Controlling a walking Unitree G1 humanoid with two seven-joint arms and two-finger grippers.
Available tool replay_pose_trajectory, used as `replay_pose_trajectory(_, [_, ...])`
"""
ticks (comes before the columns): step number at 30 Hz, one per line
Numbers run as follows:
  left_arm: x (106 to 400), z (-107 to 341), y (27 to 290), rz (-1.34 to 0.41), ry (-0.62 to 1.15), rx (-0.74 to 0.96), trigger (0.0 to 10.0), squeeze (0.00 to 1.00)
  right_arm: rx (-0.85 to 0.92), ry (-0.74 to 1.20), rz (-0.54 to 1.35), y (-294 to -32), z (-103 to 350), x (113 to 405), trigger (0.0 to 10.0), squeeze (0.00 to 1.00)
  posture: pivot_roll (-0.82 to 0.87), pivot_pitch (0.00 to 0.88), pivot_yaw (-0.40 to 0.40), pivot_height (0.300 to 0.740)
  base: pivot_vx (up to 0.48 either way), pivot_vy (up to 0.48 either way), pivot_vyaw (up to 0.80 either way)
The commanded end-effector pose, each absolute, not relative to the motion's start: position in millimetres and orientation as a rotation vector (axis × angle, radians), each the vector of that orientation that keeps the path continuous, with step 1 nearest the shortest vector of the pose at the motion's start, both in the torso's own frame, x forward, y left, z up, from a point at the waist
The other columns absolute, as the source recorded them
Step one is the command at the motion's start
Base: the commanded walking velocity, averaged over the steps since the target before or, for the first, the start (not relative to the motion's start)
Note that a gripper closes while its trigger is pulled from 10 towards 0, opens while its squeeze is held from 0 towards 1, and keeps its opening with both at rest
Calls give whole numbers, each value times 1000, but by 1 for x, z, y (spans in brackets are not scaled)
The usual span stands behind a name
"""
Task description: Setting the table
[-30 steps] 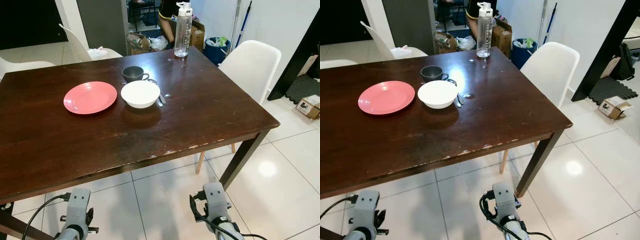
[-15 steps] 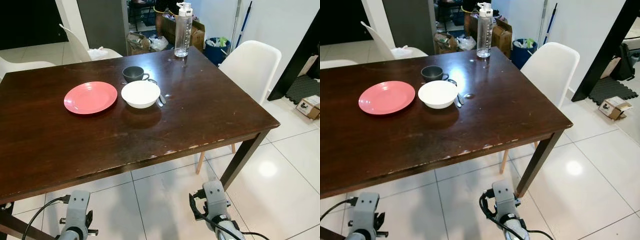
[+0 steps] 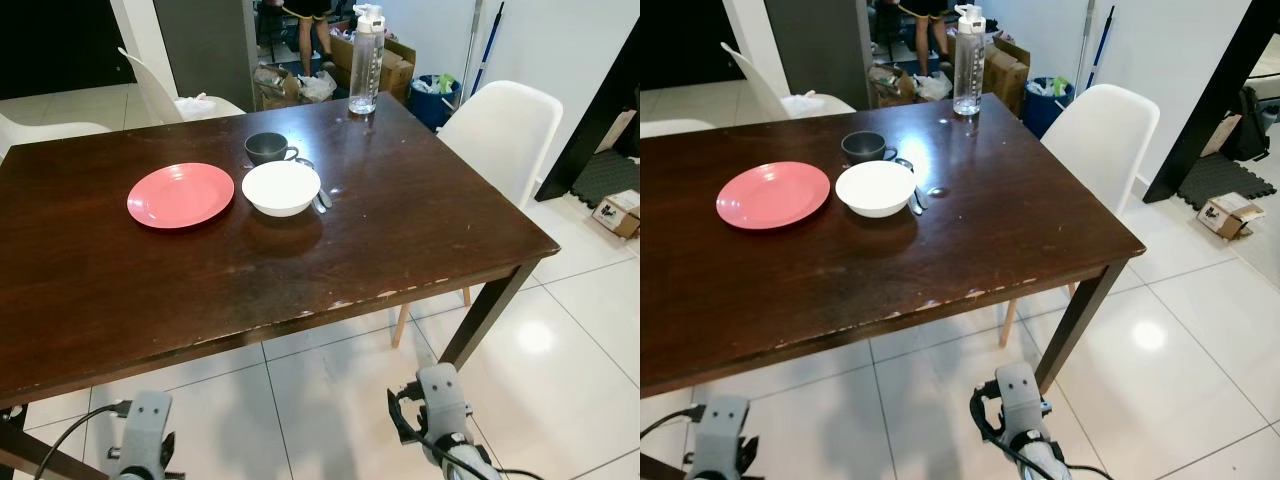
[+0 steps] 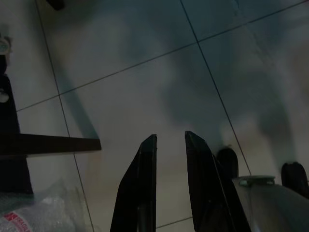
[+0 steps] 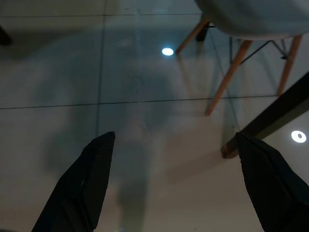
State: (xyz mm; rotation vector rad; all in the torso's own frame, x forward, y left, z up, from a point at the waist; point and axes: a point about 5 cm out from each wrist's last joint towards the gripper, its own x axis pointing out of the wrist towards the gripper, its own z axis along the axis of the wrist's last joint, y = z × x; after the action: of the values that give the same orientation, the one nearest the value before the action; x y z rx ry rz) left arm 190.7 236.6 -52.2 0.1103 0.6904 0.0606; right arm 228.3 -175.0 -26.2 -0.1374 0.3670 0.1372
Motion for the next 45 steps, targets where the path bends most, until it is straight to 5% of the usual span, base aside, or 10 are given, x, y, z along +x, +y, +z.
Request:
replay_pose_trajectory(1, [186,-51,240,56,683,121,10000,0,-120,362,156,-173,-26,224,10000,0,-89,0,82,740,0,0,0])
replay_pose_trajectory(18, [180,-9,261,146,508,86,10000,0,-72,272,146,-172,-7,223,10000,0,-72,20,52,740,0,0,0])
replay_pose_trajectory(28, [155,57,265,-51,383,104,10000,0,-78,155,121,-186,27,209,10000,0,-41,30,53,740,0,0,0])
replay_pose_trajectory(34, [170,105,245,-247,279,44,10000,0,-84,43,118,-183,65,210,10000,0,-41,29,54,740,0,0,0])
replay_pose_trajectory(35, [192,125,227,-273,196,22,10000,0,-73,-42,117,-177,90,217,10000,0,-52,30,63,740,0,0,0])
replay_pose_trajectory(45, [257,123,184,-123,163,-3,10000,0,0,-202,67,-155,137,252,10000,0,-108,3,92,740,0,0,0])
